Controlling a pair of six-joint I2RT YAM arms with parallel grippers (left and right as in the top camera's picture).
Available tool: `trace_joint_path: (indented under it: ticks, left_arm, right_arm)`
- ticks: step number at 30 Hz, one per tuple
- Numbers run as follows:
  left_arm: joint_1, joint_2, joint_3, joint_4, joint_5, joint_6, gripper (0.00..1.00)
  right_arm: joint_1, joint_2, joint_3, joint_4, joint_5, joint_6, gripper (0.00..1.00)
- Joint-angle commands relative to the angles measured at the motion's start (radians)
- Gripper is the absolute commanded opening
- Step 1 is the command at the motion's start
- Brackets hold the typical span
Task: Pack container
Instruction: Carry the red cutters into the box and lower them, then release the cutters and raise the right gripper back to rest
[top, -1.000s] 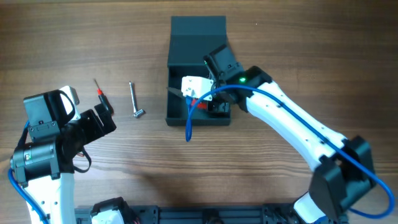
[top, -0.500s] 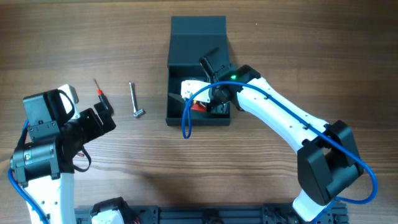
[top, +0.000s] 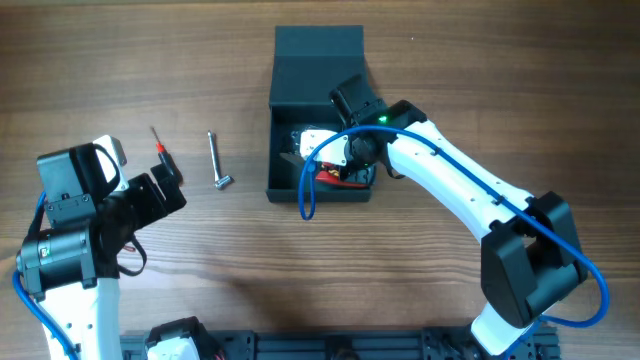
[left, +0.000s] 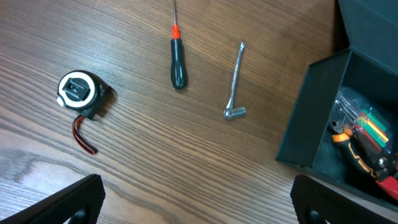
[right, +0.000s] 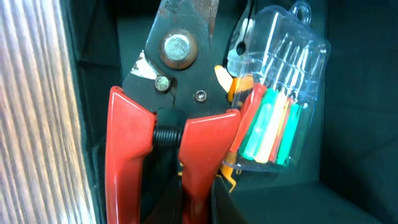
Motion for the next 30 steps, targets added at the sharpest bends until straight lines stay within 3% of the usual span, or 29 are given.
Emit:
trace_joint_path:
  ticks: [1,10,14,25,30]
  left_arm:
    - [0.008,-0.009,0.019,0.006,0.016,0.016,1.0]
    - [0.008,-0.009,0.019,0.005,0.016,0.016,1.0]
    - [0.008,-0.009,0.019,0.003,0.016,0.016,1.0]
    - [0.008,-0.009,0.019,-0.002,0.016,0.016,1.0]
    - [0.008,-0.009,0.019,-0.002,0.054,0.016,1.0]
  right_arm:
    - [0.0,0.013,0.017,0.006,-0.051,-0.01,0.05]
    - [0.0,0.023,0.017,0.004,-0.051,-0.009,0.04]
    - [0.0,0.042,0.017,-0.003,-0.051,0.03,0.21]
    - [0.0,0.065,0.017,0.017,-0.05,0.048,0.39]
    - [0.0,0.018,0.081,0.043,-0.029,0.201,0.46]
